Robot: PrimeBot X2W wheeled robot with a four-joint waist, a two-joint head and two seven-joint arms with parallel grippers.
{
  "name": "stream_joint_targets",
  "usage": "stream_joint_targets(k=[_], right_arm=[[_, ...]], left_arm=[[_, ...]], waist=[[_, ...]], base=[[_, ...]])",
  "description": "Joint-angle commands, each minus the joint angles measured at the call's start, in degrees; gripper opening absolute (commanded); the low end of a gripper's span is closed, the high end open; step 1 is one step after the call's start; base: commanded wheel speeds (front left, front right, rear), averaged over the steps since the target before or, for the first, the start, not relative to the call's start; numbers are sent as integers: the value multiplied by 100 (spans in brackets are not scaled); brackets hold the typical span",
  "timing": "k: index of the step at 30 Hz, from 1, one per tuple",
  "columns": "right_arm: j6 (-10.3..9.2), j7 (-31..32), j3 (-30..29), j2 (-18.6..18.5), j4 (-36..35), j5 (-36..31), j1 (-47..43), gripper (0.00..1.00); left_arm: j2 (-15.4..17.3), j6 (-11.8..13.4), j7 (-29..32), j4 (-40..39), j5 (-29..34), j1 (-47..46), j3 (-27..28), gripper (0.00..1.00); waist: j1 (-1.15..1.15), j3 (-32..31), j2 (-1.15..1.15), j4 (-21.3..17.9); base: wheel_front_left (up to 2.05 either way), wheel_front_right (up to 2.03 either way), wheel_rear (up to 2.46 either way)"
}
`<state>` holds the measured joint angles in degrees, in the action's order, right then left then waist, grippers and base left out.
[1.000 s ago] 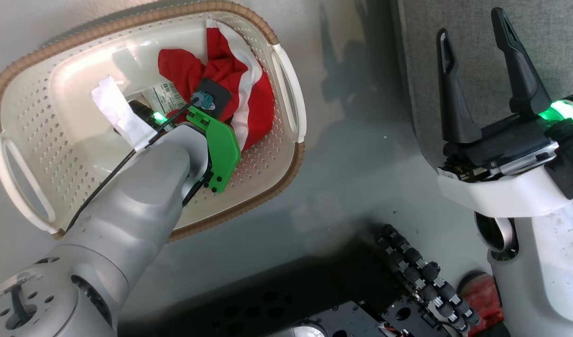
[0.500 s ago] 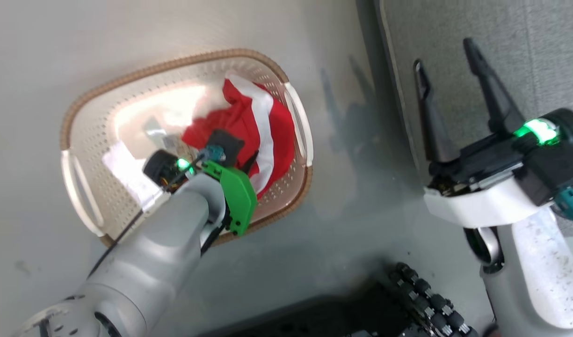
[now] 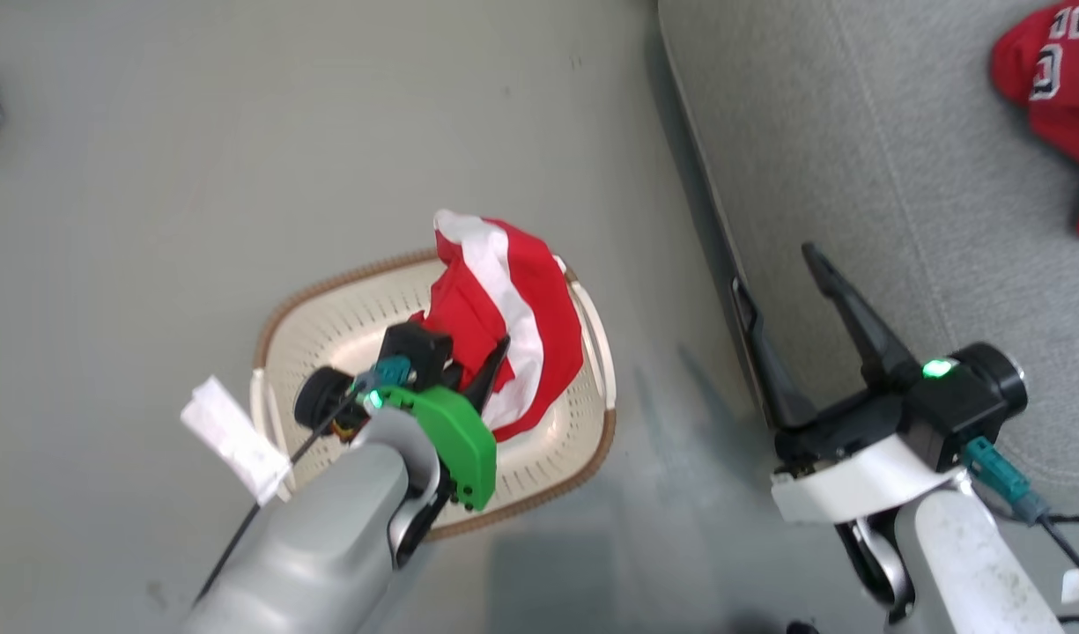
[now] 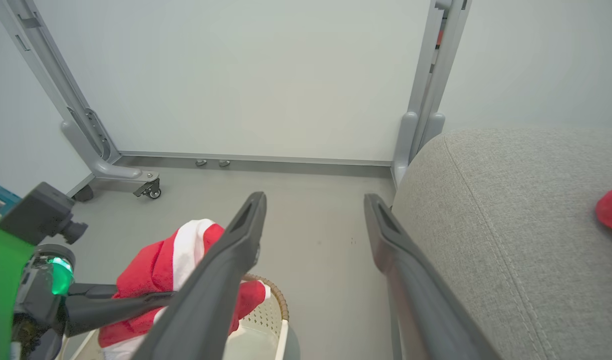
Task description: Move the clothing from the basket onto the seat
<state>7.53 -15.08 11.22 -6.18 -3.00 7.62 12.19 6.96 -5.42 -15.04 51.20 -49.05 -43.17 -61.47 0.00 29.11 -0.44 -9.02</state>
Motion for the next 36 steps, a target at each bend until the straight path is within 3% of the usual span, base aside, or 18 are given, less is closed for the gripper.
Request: stream_joint_targets(k=[1,9,18,36], right_arm=[[-8,-13,11,1,55,40,-219,100],[-8,-13,67,34,232,108,-913,100],[-8,-13,48,38,290,153,-1353,100],[-8,-13,496,-114,344,384,-1375,100]], left_arm=[[70,77,-16,-219,178,328,205,0],[281,364,-19,-1610,1121,1609,1457,0],[254,452,-18,-2974,1994,2584,2403,0],[1,-26,-13,-3301,2666,2871,2772,0]], waist=[[0,-1330,44,292],[0,-2350,44,298],[0,-2879,44,319],[0,-2993,44,409]], base=[[0,0,0],[0,0,0],[0,0,0],[0,0,0]])
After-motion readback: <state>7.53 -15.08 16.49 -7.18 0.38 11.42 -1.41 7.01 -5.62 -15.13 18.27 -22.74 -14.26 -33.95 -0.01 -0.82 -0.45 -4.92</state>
